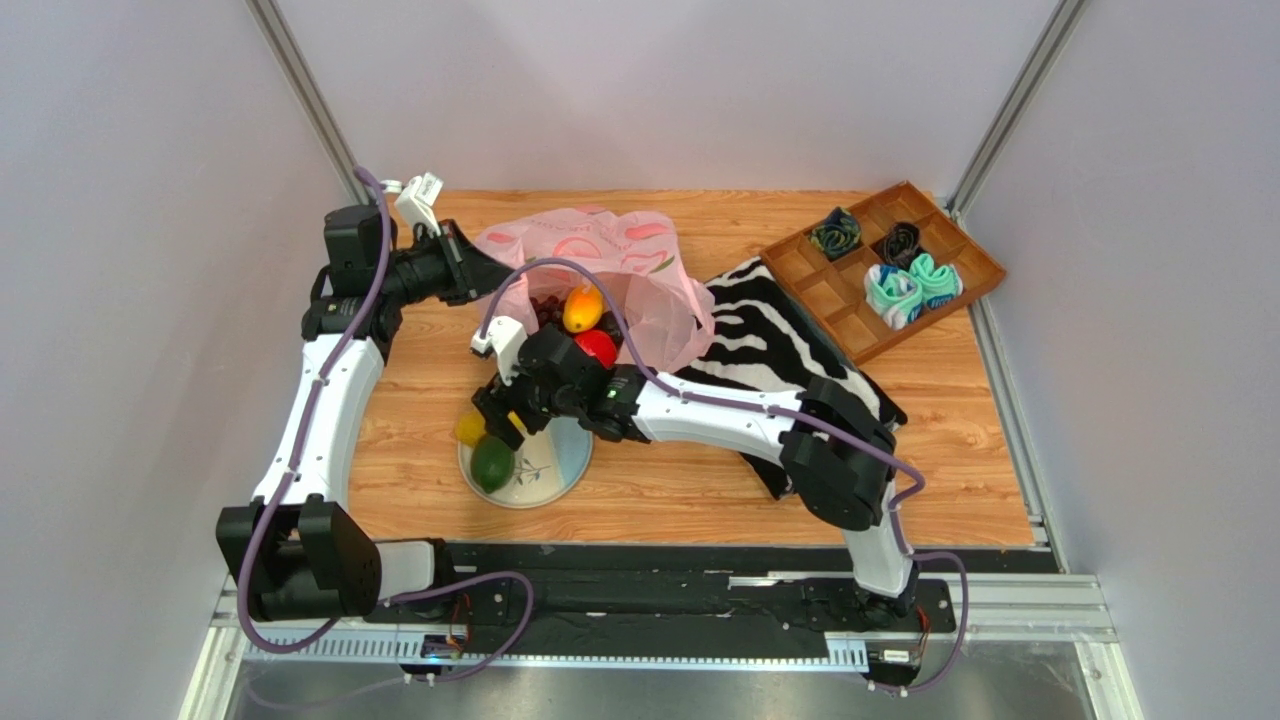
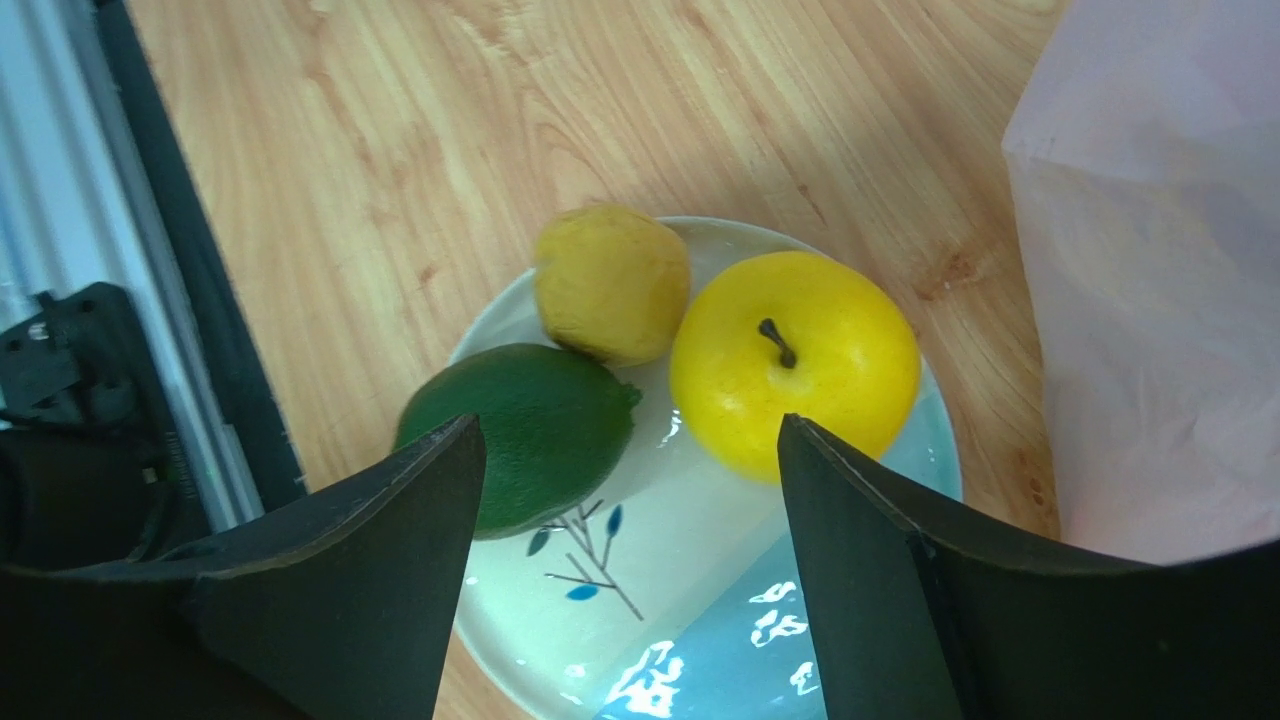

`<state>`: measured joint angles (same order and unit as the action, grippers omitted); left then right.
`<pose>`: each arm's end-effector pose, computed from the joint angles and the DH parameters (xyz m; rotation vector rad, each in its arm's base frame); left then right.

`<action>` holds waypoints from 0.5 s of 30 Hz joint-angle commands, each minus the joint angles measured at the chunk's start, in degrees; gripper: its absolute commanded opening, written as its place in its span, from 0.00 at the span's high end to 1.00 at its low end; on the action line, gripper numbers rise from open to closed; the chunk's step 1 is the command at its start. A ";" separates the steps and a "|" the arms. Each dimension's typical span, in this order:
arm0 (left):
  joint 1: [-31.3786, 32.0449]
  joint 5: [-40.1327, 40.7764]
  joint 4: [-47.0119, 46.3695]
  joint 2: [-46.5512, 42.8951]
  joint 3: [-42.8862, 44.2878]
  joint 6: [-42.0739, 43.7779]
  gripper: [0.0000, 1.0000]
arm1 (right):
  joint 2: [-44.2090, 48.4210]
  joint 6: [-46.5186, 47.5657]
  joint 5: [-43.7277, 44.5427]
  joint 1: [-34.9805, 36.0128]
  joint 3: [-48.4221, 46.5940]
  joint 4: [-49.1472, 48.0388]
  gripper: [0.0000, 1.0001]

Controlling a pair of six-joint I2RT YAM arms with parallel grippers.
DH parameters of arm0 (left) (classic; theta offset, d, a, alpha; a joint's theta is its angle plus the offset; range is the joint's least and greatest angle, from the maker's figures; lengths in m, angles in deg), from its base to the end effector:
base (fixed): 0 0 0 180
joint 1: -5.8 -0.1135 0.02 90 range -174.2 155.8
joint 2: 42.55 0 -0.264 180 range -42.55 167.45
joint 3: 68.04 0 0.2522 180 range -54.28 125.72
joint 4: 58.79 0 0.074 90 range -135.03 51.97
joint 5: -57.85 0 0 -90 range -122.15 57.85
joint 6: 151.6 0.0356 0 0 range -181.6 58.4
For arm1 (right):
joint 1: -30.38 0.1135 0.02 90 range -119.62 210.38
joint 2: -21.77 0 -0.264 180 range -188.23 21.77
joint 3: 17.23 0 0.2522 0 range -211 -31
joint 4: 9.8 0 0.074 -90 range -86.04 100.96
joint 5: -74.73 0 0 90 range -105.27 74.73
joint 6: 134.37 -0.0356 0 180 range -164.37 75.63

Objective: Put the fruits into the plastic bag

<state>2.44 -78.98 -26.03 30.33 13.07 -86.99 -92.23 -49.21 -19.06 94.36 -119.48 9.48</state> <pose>0.2824 -0.0094 0.3611 0.0414 2.0050 -1.0585 0.2033 0.4217 0.2469 -1.1274 1.9032 0.7671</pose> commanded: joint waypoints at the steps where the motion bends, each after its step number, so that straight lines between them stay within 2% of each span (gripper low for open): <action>1: 0.10 -0.54 -0.90 -0.46 1.20 0.60 1.00 | -2.81 1.33 6.32 -0.26 -5.29 2.56 0.23; 5: 0.10 -0.72 -1.07 -0.55 1.20 0.43 1.00 | -5.96 1.41 10.81 -0.18 -7.48 3.27 0.20; 15: 0.10 -0.90 -1.07 -0.63 1.20 0.43 1.00 | -10.37 2.12 15.30 -0.18 -10.30 3.01 0.20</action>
<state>2.44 -79.00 -26.05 30.33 13.07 -87.01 -101.41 -48.25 -7.06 94.32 -127.05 13.57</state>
